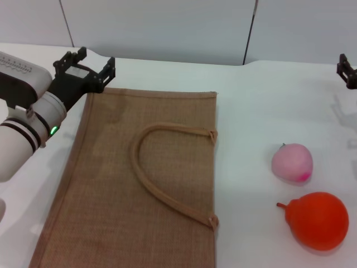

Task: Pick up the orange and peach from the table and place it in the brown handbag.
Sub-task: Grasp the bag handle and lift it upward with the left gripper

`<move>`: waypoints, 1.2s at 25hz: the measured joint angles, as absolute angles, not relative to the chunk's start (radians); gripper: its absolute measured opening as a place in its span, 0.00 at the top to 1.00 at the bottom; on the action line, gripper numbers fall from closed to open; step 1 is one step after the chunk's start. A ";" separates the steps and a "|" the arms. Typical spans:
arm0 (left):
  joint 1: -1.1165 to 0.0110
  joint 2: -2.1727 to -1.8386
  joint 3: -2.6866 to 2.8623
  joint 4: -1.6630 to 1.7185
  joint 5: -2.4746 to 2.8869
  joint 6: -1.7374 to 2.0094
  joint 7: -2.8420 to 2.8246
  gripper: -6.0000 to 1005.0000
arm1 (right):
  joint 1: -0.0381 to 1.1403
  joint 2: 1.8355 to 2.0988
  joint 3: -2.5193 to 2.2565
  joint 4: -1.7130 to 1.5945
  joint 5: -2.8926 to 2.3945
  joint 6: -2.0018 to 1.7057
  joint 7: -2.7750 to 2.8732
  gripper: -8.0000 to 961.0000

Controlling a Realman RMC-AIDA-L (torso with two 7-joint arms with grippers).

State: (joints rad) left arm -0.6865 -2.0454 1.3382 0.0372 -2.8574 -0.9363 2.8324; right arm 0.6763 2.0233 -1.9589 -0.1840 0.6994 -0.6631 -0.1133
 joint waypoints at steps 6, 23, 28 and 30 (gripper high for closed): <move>-0.710 -2.047 1.339 0.037 -2.853 -0.819 2.801 0.28 | 0.686 2.023 -1.957 -0.178 0.699 -0.630 -0.113 0.21; -0.707 -2.048 1.339 0.040 -2.840 -0.870 2.810 0.28 | 0.686 2.023 -1.957 -0.176 0.699 -0.615 -0.113 0.21; -0.686 -2.045 1.341 0.039 -2.752 -0.998 2.700 0.28 | 0.679 2.023 -1.957 -0.177 0.699 -0.601 -0.113 0.21; -0.682 -2.037 1.341 0.046 -2.677 -1.027 2.596 0.28 | 0.677 2.022 -1.957 -0.176 0.699 -0.592 -0.113 0.21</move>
State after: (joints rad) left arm -0.6823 -2.0367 1.3409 0.0457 -2.6765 -1.0274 2.5956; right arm 0.6771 2.0222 -1.9573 -0.1762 0.6994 -0.5918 -0.1135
